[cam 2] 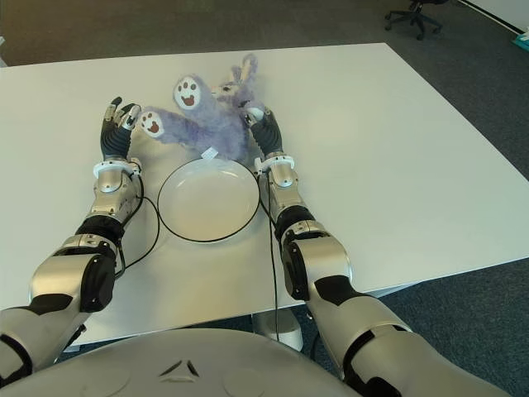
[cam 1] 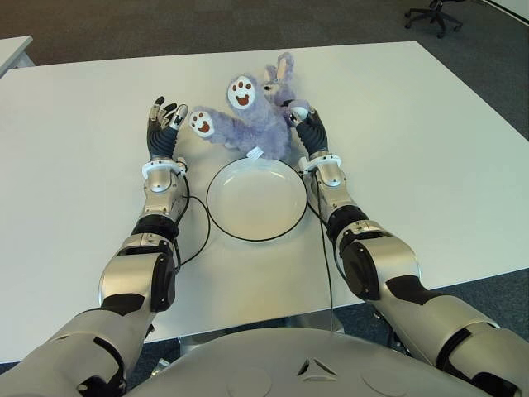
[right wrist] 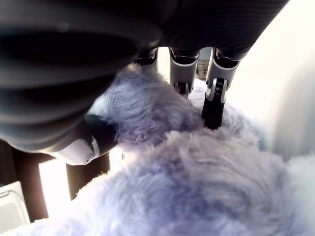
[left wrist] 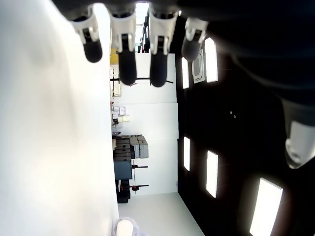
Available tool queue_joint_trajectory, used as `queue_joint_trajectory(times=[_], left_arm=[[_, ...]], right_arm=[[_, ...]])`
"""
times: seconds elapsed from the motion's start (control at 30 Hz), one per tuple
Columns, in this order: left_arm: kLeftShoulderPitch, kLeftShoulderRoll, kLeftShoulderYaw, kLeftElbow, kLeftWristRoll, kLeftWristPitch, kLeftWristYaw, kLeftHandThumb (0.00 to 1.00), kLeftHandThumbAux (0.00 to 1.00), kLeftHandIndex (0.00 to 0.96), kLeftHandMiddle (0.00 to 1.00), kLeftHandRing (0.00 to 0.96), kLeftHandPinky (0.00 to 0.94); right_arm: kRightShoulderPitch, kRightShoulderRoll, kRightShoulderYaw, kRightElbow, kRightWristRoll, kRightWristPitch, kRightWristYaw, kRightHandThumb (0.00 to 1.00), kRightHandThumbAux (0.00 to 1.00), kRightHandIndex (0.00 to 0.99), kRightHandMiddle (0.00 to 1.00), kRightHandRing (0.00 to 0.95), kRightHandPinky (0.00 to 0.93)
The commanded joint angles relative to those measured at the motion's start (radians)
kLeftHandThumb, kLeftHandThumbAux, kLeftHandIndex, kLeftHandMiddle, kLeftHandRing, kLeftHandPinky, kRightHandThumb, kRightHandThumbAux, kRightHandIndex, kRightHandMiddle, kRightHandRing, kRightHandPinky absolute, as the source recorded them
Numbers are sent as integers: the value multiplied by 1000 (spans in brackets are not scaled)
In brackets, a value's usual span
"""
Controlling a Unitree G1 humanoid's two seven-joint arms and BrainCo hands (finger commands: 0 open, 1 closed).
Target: Put the doll into the plate.
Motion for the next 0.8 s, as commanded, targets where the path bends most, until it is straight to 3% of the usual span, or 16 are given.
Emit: queue_joint_trajectory(times=[0.03,0.17,0.8], left_arm=[[95,-43,-3,67,-1,56,-9,0,471,84,180,150,54],[95,-44,-3,67,-2,58,-9,0,468,80,177,149,65],[91,-43,-1,70,-5,61,-12,0,467,85,169,135,51]], right_arm=[[75,24,-3,51,0,31,-15,945,658,404,467,488,433],[75,24,-5,54,-2,28,-28,998,666,397,447,471,486],[68,17,11,62,-30,41,-79,1000,663,390,473,494,473]])
